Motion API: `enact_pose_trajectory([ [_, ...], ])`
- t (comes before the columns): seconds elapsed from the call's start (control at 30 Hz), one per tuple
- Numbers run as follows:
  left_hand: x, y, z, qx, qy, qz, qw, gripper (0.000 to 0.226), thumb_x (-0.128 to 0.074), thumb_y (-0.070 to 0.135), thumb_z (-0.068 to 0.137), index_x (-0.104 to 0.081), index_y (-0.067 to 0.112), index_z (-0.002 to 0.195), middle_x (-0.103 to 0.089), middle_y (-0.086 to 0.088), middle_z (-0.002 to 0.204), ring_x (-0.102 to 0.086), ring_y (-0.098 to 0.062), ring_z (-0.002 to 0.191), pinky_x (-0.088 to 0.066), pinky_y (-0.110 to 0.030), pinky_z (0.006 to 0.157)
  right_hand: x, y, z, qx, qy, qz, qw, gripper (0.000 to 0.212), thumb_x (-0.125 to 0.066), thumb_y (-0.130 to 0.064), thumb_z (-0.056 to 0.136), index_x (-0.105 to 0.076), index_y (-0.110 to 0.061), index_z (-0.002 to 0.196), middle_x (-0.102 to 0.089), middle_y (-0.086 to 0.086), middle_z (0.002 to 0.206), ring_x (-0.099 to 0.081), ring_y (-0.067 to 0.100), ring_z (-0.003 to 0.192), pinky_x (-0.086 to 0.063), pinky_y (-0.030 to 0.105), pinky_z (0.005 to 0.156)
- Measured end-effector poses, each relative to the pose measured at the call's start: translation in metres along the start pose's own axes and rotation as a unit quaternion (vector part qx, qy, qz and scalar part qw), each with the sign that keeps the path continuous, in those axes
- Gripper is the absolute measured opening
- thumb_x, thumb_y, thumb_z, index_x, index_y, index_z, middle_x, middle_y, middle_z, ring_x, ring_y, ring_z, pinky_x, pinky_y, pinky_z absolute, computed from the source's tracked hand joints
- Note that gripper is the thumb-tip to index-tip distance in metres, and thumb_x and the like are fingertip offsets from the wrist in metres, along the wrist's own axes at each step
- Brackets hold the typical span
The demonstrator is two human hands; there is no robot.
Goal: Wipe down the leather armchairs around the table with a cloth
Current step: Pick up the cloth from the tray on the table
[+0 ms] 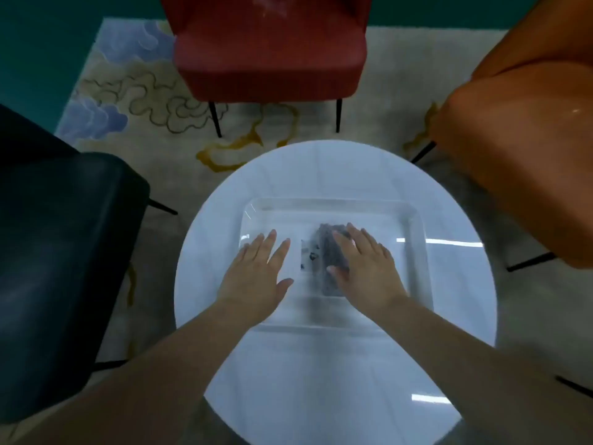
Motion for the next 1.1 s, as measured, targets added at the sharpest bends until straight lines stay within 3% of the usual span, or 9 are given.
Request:
enact_pose_trajectory([
  [0.17,-0.028,-0.003,0.021,0.027,0.018,-0.009,0.999,0.081,-0.033,0.066,0.090,0.005,0.032,0.152,0.013,-0.007,0.160,0.008,-0.024,0.147,-0.004,-0.039,0.118,-0.010,0.002,0.010,-0.054,0.082,0.000,0.995,0.065,-0.044,-0.059,0.088,-0.031,-0.032,0.146,-0.017,0.011,0.151,-0.024,0.031,0.133,-0.031,0.045,0.105],
  [0.33,-0.032,-0.003,0.024,0.027,0.048,-0.005,0.998,0.081,-0.030,0.068,0.086,-0.002,0.031,0.153,0.007,-0.011,0.160,0.003,-0.028,0.148,-0.009,-0.040,0.117,-0.024,0.004,0.017,-0.128,0.105,0.018,0.986,0.070,-0.045,-0.068,0.084,-0.029,-0.038,0.145,-0.023,0.011,0.139,-0.031,0.030,0.117,-0.036,0.043,0.096],
  [0.5,-0.035,-0.003,0.025,0.028,0.032,-0.009,0.999,0.083,-0.030,0.069,0.088,0.008,0.032,0.152,0.018,-0.010,0.159,0.011,-0.026,0.147,-0.005,-0.038,0.118,-0.029,0.003,0.022,-0.118,0.150,0.083,0.978,0.060,-0.060,-0.044,0.087,-0.041,-0.030,0.142,-0.033,0.012,0.126,-0.036,0.028,0.104,-0.047,0.041,0.089],
  [0.73,-0.031,-0.004,0.026,0.028,0.002,-0.015,0.999,0.075,-0.035,0.057,0.095,0.006,0.030,0.152,0.017,-0.008,0.159,0.010,-0.026,0.147,-0.007,-0.038,0.118,-0.033,0.010,0.033,-0.105,0.064,0.158,0.980,0.057,-0.059,-0.021,0.091,-0.039,-0.030,0.143,-0.037,0.007,0.117,-0.048,0.021,0.087,-0.046,0.027,0.089],
  [0.9,-0.011,-0.002,0.011,-0.005,-0.016,-0.016,1.000,0.065,-0.034,0.042,0.101,0.001,0.027,0.153,0.014,-0.004,0.160,0.006,-0.023,0.147,-0.007,-0.035,0.118,-0.013,0.011,0.023,-0.112,0.048,0.183,0.976,0.050,-0.057,-0.020,0.090,-0.046,-0.034,0.137,-0.041,0.005,0.111,-0.051,0.022,0.081,-0.042,0.023,0.075],
  [1.1,0.028,-0.003,-0.022,-0.029,0.005,-0.010,1.000,0.057,-0.033,0.037,0.101,-0.015,0.023,0.153,-0.007,-0.002,0.161,-0.003,-0.022,0.147,-0.007,-0.039,0.120,0.022,-0.006,-0.001,-0.086,0.069,0.201,0.973,0.044,-0.062,-0.026,0.087,-0.053,-0.040,0.128,-0.043,0.001,0.108,-0.060,0.023,0.080,-0.053,0.031,0.074],
])
Point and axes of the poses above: each hand's wrist, its own z-axis towards the middle knuckle, its own x-axis out of the back of the hand, y = z × x, the point moved 10 cm from there along z, towards the middle knuckle
